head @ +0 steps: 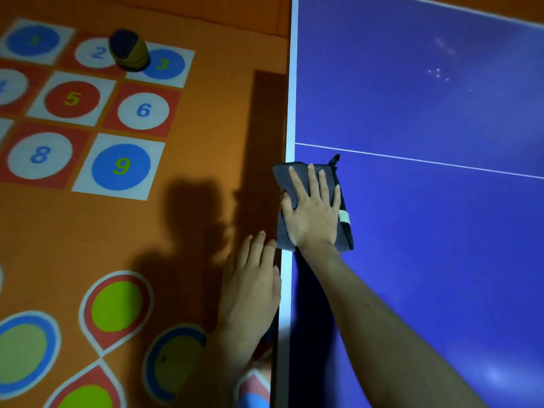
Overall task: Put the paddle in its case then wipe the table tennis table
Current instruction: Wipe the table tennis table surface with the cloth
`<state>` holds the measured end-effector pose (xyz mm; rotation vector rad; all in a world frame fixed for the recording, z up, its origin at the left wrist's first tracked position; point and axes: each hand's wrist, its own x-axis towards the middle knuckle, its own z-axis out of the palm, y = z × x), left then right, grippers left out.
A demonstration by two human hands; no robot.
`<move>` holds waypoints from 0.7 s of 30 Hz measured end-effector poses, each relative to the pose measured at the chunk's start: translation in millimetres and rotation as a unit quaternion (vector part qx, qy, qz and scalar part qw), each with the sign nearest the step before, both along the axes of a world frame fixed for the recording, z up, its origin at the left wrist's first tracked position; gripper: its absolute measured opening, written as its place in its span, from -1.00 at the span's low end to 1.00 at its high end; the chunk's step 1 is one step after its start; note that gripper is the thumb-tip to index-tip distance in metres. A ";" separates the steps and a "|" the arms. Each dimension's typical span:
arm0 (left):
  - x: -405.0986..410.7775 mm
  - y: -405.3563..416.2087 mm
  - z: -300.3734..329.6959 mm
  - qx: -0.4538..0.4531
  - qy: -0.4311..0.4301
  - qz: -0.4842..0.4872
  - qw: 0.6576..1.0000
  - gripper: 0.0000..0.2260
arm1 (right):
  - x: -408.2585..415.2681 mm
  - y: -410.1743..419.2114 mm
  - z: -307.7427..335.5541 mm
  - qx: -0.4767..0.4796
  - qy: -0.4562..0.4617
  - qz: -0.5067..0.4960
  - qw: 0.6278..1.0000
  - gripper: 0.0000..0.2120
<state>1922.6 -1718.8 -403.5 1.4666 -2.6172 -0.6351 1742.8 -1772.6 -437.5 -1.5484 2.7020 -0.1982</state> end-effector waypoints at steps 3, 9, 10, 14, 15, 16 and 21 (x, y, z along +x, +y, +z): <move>-9.5 -15.2 -3.8 -0.015 -0.006 0.000 1.000 -0.58 | -24.7 -38.2 -0.9 -0.001 -0.001 -0.004 1.000 -0.43; -18.1 -11.1 -19.8 -0.071 -0.019 -0.011 0.997 -0.53 | -61.4 -82.3 -4.0 0.001 0.001 0.028 1.000 -0.42; -17.7 -10.1 -19.5 -0.074 -0.024 -0.011 0.997 -0.53 | -64.2 -84.4 -3.4 0.002 -0.001 0.032 0.999 -0.41; -9.2 -3.1 -10.4 -0.069 -0.027 -0.015 0.997 -0.50 | -61.0 -72.7 -1.1 0.009 -0.010 0.051 0.999 -0.40; -6.4 0.2 -9.0 -0.064 -0.024 -0.023 0.997 -0.50 | -58.0 -63.9 -1.3 0.007 -0.010 0.056 0.998 -0.40; -4.5 3.6 -9.2 -0.063 -0.018 -0.030 0.997 -0.50 | -54.6 -52.1 -1.5 0.003 -0.010 0.059 0.998 -0.40; 3.3 28.7 -7.0 -0.035 -0.021 -0.026 0.999 -0.57 | -23.7 38.5 -5.0 -0.012 -0.008 0.055 0.998 -0.43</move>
